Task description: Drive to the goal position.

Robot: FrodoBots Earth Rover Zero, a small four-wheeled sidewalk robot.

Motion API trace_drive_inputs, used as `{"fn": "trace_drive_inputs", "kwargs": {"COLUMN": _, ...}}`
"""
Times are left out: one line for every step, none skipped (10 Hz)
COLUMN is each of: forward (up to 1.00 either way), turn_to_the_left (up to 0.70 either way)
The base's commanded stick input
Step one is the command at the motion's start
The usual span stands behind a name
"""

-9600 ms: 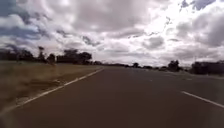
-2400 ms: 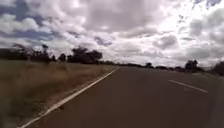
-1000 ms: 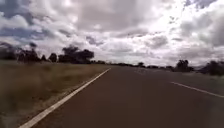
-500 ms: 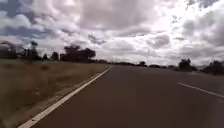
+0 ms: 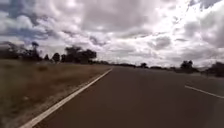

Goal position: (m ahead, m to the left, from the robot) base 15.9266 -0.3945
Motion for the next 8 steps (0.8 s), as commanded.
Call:
{"fn": "trace_drive_inputs", "kwargs": {"forward": 0.7, "turn_to_the_left": -0.35}}
{"fn": "trace_drive_inputs", "kwargs": {"forward": 0.7, "turn_to_the_left": -0.35}}
{"fn": "trace_drive_inputs", "kwargs": {"forward": 0.7, "turn_to_the_left": -0.35}}
{"fn": "trace_drive_inputs", "kwargs": {"forward": 0.7, "turn_to_the_left": -0.35}}
{"fn": "trace_drive_inputs", "kwargs": {"forward": 0.7, "turn_to_the_left": -0.35}}
{"fn": "trace_drive_inputs", "kwargs": {"forward": 0.7, "turn_to_the_left": -0.35}}
{"fn": "trace_drive_inputs", "kwargs": {"forward": 0.7, "turn_to_the_left": -0.22}}
{"fn": "trace_drive_inputs", "kwargs": {"forward": 0.7, "turn_to_the_left": -0.06}}
